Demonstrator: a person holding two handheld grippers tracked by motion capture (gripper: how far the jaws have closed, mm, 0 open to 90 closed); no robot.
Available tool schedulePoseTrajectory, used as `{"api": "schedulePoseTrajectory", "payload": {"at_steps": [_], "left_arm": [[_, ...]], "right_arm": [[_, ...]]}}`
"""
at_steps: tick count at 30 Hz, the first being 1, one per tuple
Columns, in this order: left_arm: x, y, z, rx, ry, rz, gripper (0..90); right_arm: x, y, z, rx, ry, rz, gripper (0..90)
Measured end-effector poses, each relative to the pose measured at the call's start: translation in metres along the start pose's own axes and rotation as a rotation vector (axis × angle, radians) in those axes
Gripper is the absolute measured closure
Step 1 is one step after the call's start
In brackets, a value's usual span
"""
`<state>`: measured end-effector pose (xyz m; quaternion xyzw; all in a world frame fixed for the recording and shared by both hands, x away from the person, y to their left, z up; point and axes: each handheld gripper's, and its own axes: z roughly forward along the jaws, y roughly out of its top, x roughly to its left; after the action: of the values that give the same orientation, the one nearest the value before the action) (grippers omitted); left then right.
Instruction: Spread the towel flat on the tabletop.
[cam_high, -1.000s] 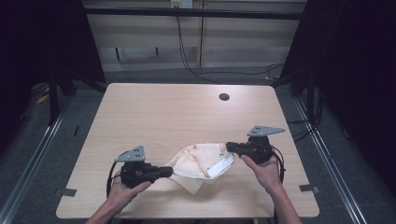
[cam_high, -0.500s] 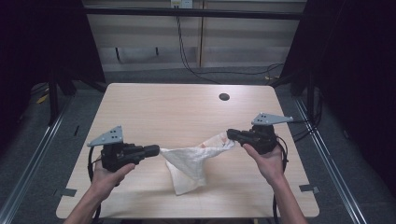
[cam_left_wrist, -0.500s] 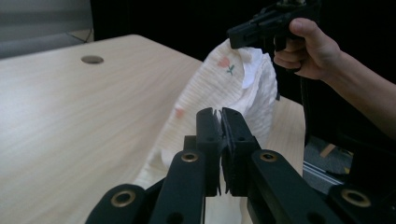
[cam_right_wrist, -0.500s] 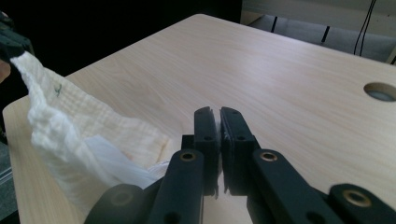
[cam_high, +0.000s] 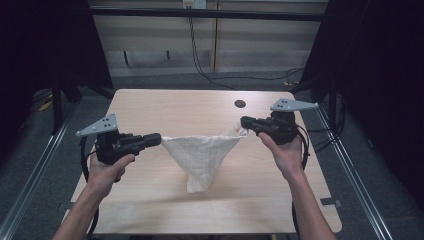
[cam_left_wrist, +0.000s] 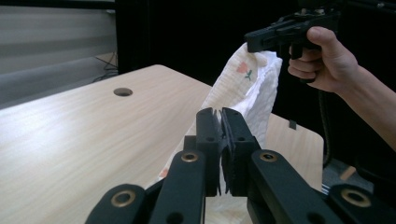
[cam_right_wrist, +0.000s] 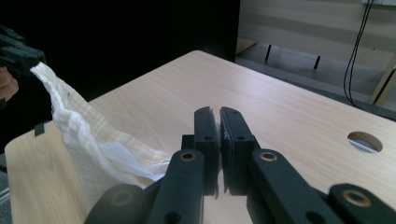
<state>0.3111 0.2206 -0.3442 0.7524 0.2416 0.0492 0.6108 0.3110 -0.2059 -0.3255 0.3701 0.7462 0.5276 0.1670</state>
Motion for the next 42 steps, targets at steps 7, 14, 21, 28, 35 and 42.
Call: {"api": "schedulePoseTrajectory", "payload": {"at_steps": [7, 14, 21, 28, 35, 42], "left_arm": [[0.013, 0.019, -0.003, -0.001, 0.043, -0.005, 86.8], [0.027, 0.045, -0.001, -0.018, 0.082, 0.001, 86.8], [0.051, 0.06, 0.009, -0.002, 0.135, -0.008, 86.8], [0.049, 0.064, 0.01, 0.009, 0.141, 0.036, 86.8], [0.039, 0.026, 0.017, 0.06, 0.106, 0.02, 86.8], [0.032, -0.011, 0.02, 0.15, 0.073, 0.018, 86.8]], "right_arm": [[-0.006, 0.023, 0.0, 0.006, -0.046, 0.002, 86.4], [-0.019, 0.044, 0.01, 0.039, -0.066, 0.011, 86.4], [-0.033, 0.064, 0.026, 0.034, -0.103, 0.039, 86.4], [-0.04, 0.067, 0.025, -0.014, -0.094, 0.065, 86.5], [-0.035, 0.022, 0.021, 0.046, -0.075, 0.081, 86.7], [-0.027, -0.019, 0.015, 0.12, -0.063, 0.08, 86.7]]}}
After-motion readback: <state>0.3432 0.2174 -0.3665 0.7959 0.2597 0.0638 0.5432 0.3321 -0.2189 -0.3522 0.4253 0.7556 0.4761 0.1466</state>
